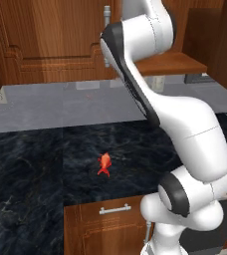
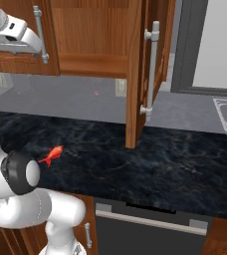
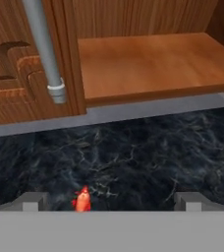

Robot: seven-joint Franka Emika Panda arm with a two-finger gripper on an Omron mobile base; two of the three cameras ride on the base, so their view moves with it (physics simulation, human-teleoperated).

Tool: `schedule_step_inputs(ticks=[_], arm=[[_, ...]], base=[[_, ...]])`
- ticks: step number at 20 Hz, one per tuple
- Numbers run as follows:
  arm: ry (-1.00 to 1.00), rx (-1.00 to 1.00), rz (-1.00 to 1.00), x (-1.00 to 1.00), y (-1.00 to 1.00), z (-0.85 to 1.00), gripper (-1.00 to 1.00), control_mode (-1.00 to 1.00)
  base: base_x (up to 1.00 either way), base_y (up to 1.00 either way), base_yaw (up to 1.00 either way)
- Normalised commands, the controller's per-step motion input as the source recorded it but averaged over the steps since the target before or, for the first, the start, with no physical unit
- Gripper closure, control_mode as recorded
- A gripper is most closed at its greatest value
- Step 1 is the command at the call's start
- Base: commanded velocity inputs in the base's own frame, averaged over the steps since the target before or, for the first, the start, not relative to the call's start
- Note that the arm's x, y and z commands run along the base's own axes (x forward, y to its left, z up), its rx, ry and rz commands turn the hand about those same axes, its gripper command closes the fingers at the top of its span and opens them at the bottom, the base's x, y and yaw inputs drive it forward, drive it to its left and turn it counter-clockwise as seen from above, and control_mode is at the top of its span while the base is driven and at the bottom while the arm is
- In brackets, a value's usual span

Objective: Retrieve the tupperware from the cabinet, then place the raw meat into the tupperware to avoid contamination.

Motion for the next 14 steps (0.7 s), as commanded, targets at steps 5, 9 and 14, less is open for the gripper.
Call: schedule_step_inputs(ticks=[5, 9, 14], arm=[[-0.06, -0.04, -0.06, 0.03, 0.32, 0.18, -1.00, -1.00], [-0.14, 0.00, -0.04, 0.12, 0.13, 0.07, -1.00, -1.00], [-0.06, 0.00, 0.00, 0.31, 0.00, 0.05, -1.00, -1.00]], base=[[0.00, 0.00, 0.00], [0.00, 0.00, 0.00], [0.00, 0.00, 0.00]])
